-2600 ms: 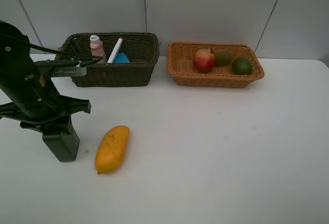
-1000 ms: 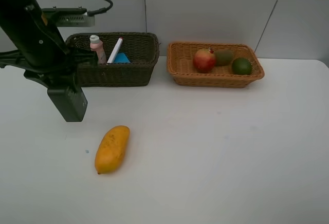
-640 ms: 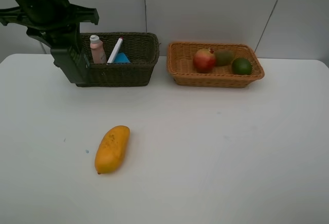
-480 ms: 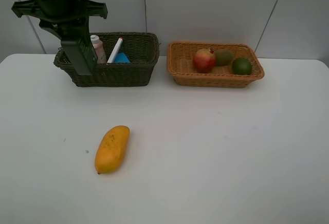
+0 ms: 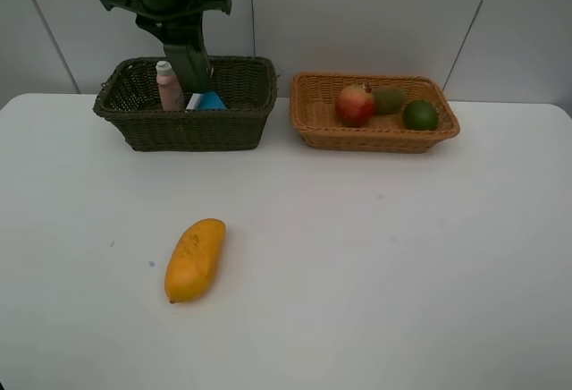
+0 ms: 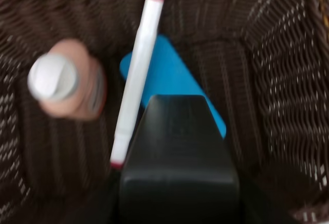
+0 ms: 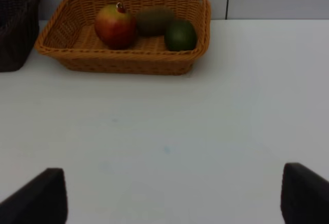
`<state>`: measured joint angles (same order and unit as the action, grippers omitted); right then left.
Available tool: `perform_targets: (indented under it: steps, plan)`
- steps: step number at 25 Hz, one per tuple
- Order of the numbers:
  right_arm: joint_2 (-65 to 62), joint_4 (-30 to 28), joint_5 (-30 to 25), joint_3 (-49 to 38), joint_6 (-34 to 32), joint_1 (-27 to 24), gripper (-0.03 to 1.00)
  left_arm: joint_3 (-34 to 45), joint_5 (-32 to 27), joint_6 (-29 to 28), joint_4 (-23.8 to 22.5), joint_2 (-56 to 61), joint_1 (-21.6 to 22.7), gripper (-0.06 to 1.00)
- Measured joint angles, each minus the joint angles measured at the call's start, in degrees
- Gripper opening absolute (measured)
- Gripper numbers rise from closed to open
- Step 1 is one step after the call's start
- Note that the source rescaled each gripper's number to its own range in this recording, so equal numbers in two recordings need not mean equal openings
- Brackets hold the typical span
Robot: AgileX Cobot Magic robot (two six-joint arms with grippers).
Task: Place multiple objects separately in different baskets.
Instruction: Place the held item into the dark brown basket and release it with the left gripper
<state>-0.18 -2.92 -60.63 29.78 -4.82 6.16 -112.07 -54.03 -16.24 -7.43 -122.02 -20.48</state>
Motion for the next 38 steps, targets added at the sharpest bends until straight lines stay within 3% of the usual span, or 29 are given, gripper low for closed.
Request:
perform_targets:
  steps: [13,28,30,32,34,38]
  plan:
    - [0.0,0.0,0.0,0.0,0.0,0.0,1.00,-1.3,11.8,0.4,0.9,-8.7,0.0,0.38]
    - [0.0,0.0,0.0,0.0,0.0,0.0,1.00,-1.3,14.7,0.7,1.7,-9.7,0.0,0.38]
    - [0.0,0.0,0.0,0.0,0.0,0.0,1.00,-1.3,14.8,0.9,1.5,-9.7,0.0,0.48]
    - [0.0,0.0,0.0,0.0,0.0,0.0,1.00,-1.5,15.0,1.2,1.5,-9.7,0.0,0.76]
    - [0.0,0.0,0.0,0.0,0.0,0.0,1.00,-1.7,15.1,1.2,1.8,-9.6,0.0,0.92]
    - [0.0,0.0,0.0,0.0,0.0,0.0,1.00,-1.7,15.0,1.1,1.8,-9.6,0.0,0.99]
